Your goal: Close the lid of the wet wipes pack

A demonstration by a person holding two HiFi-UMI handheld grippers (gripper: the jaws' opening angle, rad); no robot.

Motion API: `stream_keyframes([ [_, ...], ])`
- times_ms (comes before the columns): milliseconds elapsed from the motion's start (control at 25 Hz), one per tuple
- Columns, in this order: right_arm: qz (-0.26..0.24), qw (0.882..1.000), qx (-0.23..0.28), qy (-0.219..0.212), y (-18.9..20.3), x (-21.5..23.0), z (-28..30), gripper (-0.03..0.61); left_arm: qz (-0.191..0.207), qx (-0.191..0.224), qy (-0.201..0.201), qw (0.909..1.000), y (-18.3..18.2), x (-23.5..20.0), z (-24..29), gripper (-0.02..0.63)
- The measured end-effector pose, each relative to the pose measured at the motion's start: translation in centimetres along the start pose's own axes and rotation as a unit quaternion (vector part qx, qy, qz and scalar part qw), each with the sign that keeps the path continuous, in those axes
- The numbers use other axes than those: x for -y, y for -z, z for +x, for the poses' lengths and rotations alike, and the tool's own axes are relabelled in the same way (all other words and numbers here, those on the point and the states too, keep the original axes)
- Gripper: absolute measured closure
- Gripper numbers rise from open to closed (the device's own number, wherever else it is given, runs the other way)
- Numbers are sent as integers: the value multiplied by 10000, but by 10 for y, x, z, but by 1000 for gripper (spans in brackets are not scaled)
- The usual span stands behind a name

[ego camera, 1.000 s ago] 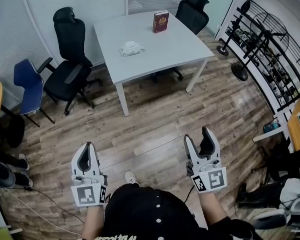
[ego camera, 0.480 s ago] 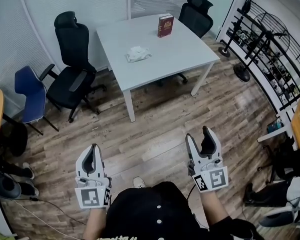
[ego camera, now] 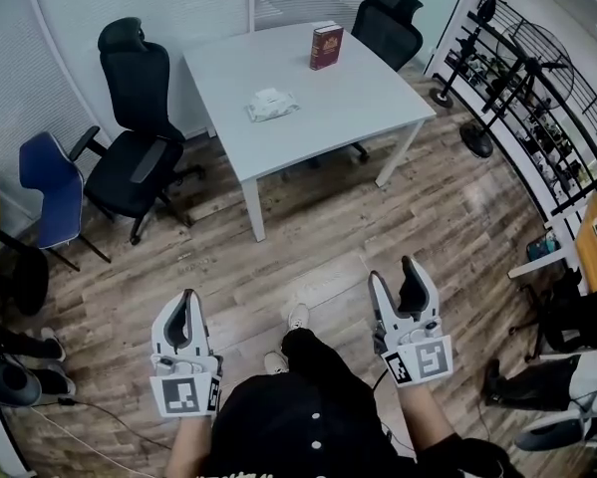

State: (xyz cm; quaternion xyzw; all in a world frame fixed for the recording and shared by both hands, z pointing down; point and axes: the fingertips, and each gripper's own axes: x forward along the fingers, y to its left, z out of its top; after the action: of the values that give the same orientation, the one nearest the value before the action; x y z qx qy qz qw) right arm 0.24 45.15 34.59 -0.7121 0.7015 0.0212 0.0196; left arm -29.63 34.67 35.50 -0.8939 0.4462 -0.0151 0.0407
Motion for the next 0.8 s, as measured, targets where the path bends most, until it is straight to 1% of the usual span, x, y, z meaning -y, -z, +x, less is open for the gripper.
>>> stream_keyframes([
  [40,16,10000,22,-10,0,1,3,335,8,12,-6,10000,-1,0,2,601],
  [120,53,10000,78,-32,0,3,12,347,14,34,-39,10000,0,-4,8,601],
  [480,39,9998,117,-171,0,6,49,345,51,33,-124,9999,-2,-17,35,602],
  [800,80,9999,93,-118,6,26,78,345,91,21,-108,9999,0,-21,68,601],
])
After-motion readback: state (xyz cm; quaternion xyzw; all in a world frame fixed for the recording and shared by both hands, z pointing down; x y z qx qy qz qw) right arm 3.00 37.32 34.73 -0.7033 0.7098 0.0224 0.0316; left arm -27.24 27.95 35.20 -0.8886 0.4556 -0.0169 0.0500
